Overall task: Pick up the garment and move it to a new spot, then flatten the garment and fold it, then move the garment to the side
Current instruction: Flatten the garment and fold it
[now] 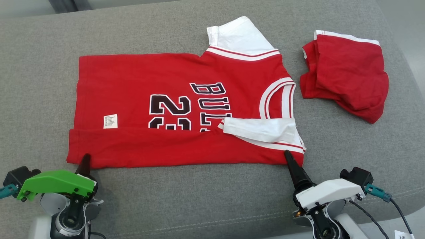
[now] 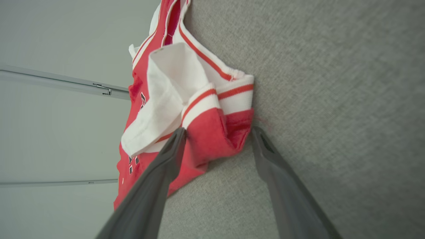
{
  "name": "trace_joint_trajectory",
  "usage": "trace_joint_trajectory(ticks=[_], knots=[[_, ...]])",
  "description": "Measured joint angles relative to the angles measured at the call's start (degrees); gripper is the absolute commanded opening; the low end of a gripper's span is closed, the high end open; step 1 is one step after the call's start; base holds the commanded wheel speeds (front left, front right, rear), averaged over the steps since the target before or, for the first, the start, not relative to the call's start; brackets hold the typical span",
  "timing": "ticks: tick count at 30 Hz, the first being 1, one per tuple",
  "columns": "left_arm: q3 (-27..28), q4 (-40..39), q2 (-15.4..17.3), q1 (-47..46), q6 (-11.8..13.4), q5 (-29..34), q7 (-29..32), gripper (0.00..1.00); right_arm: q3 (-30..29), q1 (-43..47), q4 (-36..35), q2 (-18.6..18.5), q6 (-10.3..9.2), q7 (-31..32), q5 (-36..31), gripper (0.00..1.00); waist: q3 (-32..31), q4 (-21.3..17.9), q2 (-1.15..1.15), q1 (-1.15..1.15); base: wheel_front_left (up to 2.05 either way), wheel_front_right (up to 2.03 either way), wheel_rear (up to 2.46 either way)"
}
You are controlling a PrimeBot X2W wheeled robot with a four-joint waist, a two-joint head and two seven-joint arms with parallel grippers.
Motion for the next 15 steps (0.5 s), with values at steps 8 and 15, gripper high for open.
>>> trace_joint_trajectory(ticks=[8,15], knots=[[-0.48,0.45,-0.02,-0.08,-0.09,0.08,-0.34,0.00,-0.15,-1.16,1.85,0.07,0.07,-0.31,0.31,0.00,-0.69,0.55,0.00,0.00,0.00,0.00,0.00],[-0.04,1.05,-0.01,-0.12,-0.56,0.08,-1.07,0.00,-0.48,-1.27,2.52,-0.05,0.75,0.13,1.11,0.00,-1.24,0.63,0.00,0.00,0.00,0.00,0.00]])
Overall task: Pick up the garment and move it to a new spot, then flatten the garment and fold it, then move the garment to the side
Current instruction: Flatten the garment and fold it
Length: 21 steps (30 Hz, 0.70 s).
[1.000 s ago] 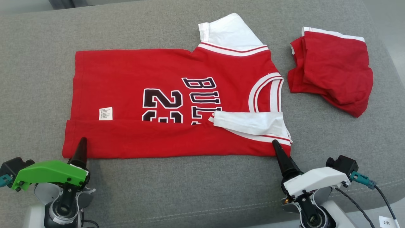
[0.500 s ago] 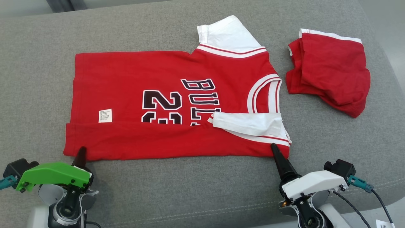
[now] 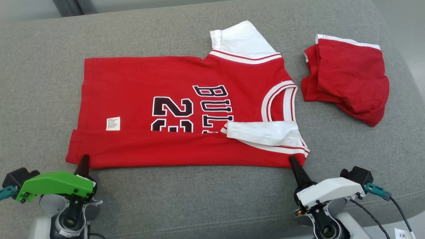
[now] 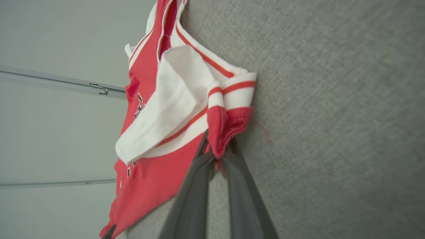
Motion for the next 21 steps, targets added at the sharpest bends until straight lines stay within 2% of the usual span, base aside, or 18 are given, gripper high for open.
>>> trace_joint_trajectory(ticks=[13,21], knots=[[-0.65,1.15,-0.11,0.36,-0.46,0.47,-0.52,0.00,-1.57,1.93,0.27,-1.90,0.57,0.00,0.96,0.00,-3.07,0.16,0.00,0.00,0.00,0.00,0.00],[-0.69,-0.47,-0.51,3.98,-0.46,0.46,-1.51,0.00,-2.02,5.21,-1.14,-2.45,0.57,0.00,1.40,0.00,-4.74,1.14,0.00,0.00,0.00,0.00,0.00]])
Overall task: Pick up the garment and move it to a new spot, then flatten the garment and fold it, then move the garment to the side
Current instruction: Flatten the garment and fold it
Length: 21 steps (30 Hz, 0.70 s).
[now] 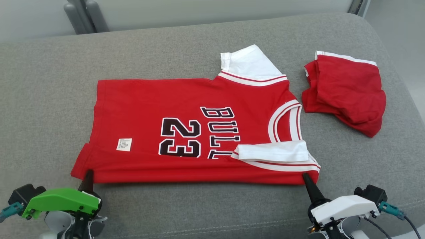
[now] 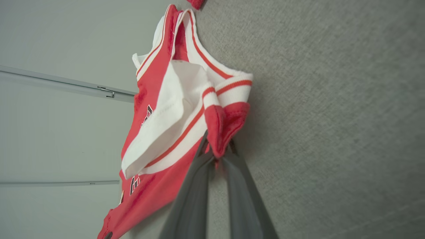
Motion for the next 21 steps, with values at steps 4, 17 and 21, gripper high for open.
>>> trace_joint_trajectory(ticks=[4,17,21], knots=[[-0.41,-1.54,-0.05,3.00,0.00,-0.02,-0.96,0.00,0.08,1.99,-1.01,-0.33,-0.07,0.05,0.14,0.00,-0.28,0.50,0.00,0.00,0.00,0.00,0.00],[-3.09,-3.08,-0.08,8.59,0.04,-0.13,-1.51,0.00,-0.67,5.60,-4.37,-2.77,-1.11,0.52,0.15,0.00,-0.64,1.69,0.00,0.00,0.00,0.00,0.00],[-3.04,-4.09,-0.08,9.95,0.05,-0.30,-1.96,0.00,-0.57,6.42,-5.47,-2.99,-1.62,0.75,0.15,0.00,-0.83,2.01,0.00,0.00,0.00,0.00,0.00]])
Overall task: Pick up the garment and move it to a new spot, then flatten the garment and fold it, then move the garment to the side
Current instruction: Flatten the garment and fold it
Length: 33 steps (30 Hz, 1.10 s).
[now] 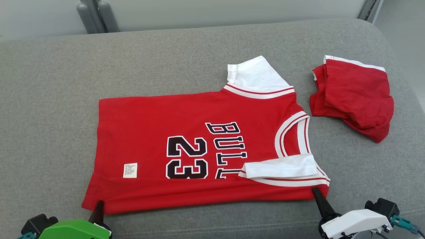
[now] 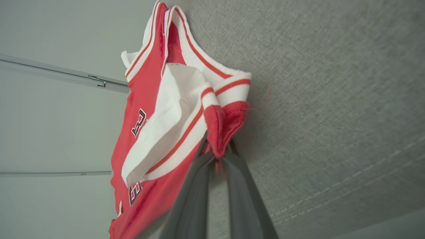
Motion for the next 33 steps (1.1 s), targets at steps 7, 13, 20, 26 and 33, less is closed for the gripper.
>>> trace_joint_trajectory(ticks=[7,13,20,26,33], knots=[[-0.25,-0.34,0.04,1.07,0.46,0.00,-0.24,0.00,0.73,1.86,-1.40,-0.23,-0.52,0.60,-0.01,0.00,-0.20,0.13,0.00,0.00,0.00,0.00,0.00],[-1.04,-0.34,0.15,2.08,0.49,0.03,-0.55,0.00,1.83,1.94,-1.93,-0.65,-1.01,1.46,-0.14,0.00,0.15,-0.52,0.00,0.00,0.00,0.00,0.00],[-2.12,-0.31,0.37,2.07,1.01,0.21,-0.46,0.33,1.85,1.93,-2.48,-0.87,-1.58,1.72,-0.64,0.36,0.30,-1.00,0.00,0.00,0.00,0.00,0.00],[-2.16,-0.02,0.40,2.04,1.04,0.46,-0.49,1.00,1.87,1.91,-2.54,-0.74,-2.10,1.72,-0.70,1.00,-0.38,-1.22,0.00,0.00,0.00,0.00,0.00],[-2.57,0.04,0.42,2.04,1.58,0.45,-0.49,1.00,1.98,1.93,-3.16,-0.47,-2.53,1.74,-0.71,1.00,-1.13,-1.49,0.00,0.00,0.00,0.00,0.00]])
